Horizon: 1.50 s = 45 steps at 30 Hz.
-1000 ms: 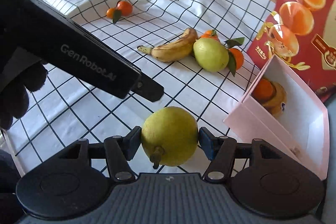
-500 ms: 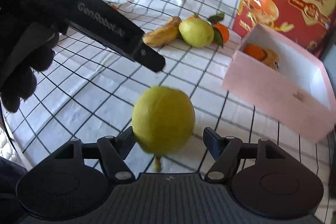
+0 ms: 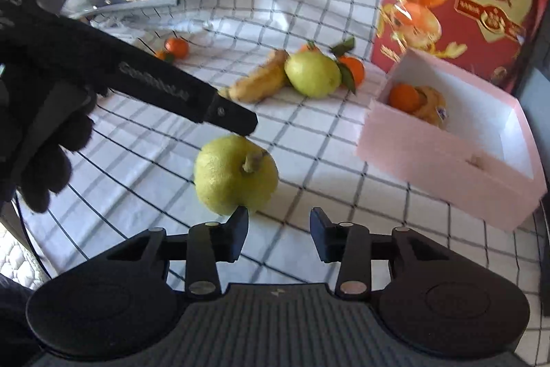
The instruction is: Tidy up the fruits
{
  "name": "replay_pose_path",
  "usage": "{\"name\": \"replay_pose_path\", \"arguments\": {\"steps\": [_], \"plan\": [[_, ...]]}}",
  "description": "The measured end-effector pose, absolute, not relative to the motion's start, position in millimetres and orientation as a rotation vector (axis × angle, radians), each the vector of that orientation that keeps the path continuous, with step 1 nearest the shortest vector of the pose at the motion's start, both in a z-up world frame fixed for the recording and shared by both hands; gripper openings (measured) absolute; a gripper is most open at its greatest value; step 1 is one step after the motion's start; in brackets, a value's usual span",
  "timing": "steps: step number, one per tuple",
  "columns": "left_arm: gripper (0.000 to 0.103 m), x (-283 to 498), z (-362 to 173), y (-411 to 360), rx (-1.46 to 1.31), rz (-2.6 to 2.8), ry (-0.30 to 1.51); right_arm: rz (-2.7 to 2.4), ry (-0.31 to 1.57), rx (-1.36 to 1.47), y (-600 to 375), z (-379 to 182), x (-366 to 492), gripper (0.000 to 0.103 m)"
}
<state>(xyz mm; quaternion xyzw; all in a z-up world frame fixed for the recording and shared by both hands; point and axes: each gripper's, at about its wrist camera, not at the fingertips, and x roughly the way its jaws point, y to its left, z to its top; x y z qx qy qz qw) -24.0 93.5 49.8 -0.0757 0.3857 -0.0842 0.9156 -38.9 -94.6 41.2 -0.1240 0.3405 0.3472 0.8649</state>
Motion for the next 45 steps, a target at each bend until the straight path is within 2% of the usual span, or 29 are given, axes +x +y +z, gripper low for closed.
{"name": "replay_pose_path", "arguments": {"steps": [6,8,10,15,20,24,30,37,40,45], "plan": [[0.045,-25,49,113,-0.189,-0.139,0.800,0.806,0.680,-0.257,-72,47,-38,0.040],[0.044,-24,47,115,-0.207,-0.140,0.807,0.824,0.672,-0.273,-64,46,-38,0.044],[0.044,-24,45,117,-0.221,-0.142,0.813,0.815,0.664,-0.294,-57,44,-36,0.052],[0.044,-26,47,129,-0.212,-0.102,0.799,0.792,0.688,-0.275,-52,42,-24,0.060],[0.045,-19,53,172,-0.094,0.164,0.713,0.771,0.685,-0.282,-58,42,-25,0.065],[0.045,3,50,220,-0.022,0.318,0.681,0.746,0.699,-0.276,-64,40,-31,0.066],[0.045,39,34,272,-0.078,0.391,0.765,0.715,0.704,-0.293,-69,41,-38,0.066],[0.046,54,23,284,-0.100,0.357,0.796,0.677,0.718,-0.285,-77,39,-42,0.067],[0.035,58,22,285,-0.108,0.339,0.797,0.669,0.723,-0.283,-78,38,-42,0.067],[0.035,44,30,269,-0.113,0.299,0.800,0.671,0.713,-0.281,-76,41,-43,0.067]]}}
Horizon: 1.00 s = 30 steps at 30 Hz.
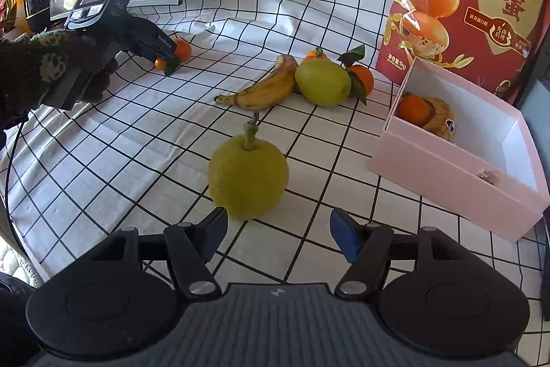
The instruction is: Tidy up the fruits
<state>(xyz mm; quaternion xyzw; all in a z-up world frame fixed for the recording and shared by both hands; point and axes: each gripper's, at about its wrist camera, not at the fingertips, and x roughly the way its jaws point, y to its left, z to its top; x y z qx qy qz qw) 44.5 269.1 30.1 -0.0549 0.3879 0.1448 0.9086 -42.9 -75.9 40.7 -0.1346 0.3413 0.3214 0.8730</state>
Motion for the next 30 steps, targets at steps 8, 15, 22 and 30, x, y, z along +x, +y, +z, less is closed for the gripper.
{"name": "replay_pose_path", "arguments": {"steps": [8,15,22,30], "plan": [[0.035,-15,41,198,-0.206,0.076,0.814,0.717,0.688,-0.260,-65,44,-37,0.069],[0.035,-44,49,154,-0.190,-0.032,0.835,0.766,0.670,-0.275,-46,39,-23,0.069],[0.035,-53,50,141,-0.183,-0.043,0.853,0.791,0.696,-0.285,-39,31,-15,0.067],[0.035,-35,63,112,-0.154,-0.124,0.830,0.759,0.689,-0.204,-70,41,-16,0.062]]}}
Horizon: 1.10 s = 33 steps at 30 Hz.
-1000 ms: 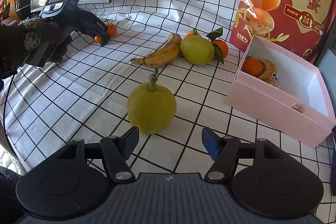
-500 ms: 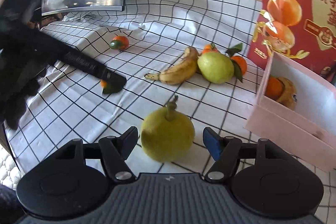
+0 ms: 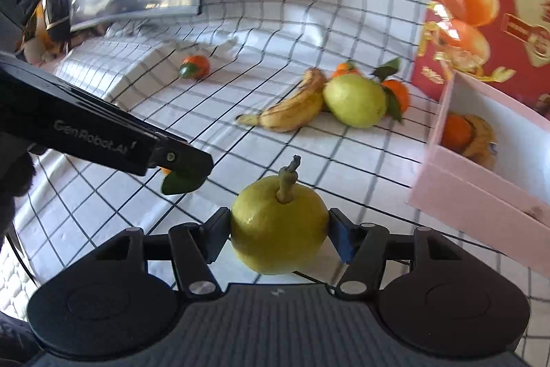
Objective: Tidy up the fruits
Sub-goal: 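Carry the pear with the right gripper while the left gripper drops the tangerine into the box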
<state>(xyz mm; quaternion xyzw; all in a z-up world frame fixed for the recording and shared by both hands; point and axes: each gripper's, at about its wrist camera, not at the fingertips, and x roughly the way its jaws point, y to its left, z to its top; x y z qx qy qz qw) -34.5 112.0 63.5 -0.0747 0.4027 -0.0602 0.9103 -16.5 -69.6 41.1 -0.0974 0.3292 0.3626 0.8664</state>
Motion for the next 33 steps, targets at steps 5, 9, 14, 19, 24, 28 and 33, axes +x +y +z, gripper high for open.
{"name": "replay_pose_path", "arguments": {"steps": [5,9,14,19,24,28,33], "plan": [[0.035,8,84,76,-0.111,-0.238,0.768,0.654,0.632,-0.140,-117,68,-21,0.062],[0.035,46,94,37,-0.076,-0.332,0.719,0.513,0.614,-0.132,-156,78,-18,0.062],[0.035,96,88,3,-0.074,-0.360,0.748,0.363,0.636,-0.102,-196,80,-13,0.062],[0.035,105,83,15,-0.177,-0.309,0.740,0.307,0.640,-0.063,-218,84,-9,0.062],[0.035,77,91,31,-0.164,-0.306,0.714,0.291,0.607,-0.041,-229,98,17,0.062],[0.035,49,83,42,-0.183,-0.308,0.746,0.266,0.582,-0.043,-226,108,68,0.061],[0.035,12,63,46,-0.168,-0.324,0.804,0.233,0.634,-0.062,-204,94,150,0.062]]}}
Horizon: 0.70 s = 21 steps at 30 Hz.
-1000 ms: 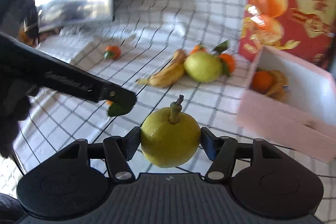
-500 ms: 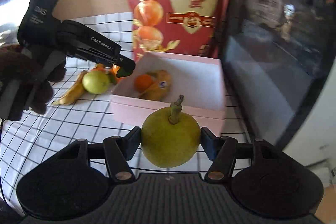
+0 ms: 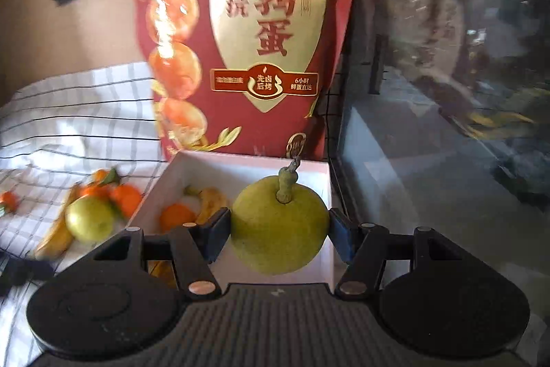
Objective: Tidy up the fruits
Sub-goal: 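Carry the pear with the right gripper while the left gripper drops the tangerine into the box, then lower the green pear into the pink box and open the right gripper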
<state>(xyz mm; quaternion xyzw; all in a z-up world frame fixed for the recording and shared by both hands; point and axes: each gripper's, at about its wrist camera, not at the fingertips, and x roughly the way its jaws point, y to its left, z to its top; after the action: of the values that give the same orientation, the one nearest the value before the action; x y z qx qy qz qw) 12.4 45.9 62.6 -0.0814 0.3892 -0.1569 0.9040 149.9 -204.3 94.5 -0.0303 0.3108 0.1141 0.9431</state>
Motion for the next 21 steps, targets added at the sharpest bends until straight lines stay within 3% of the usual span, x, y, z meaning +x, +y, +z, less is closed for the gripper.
{"name": "replay_pose_path", "arguments": {"steps": [9,21], "plan": [[0.035,-8,55,97,-0.259,-0.207,0.790,0.205,0.814,-0.145,-187,55,241,0.062],[0.035,-7,40,132,-0.319,-0.124,0.796,0.216,0.866,-0.376,-157,27,255,0.061]]}}
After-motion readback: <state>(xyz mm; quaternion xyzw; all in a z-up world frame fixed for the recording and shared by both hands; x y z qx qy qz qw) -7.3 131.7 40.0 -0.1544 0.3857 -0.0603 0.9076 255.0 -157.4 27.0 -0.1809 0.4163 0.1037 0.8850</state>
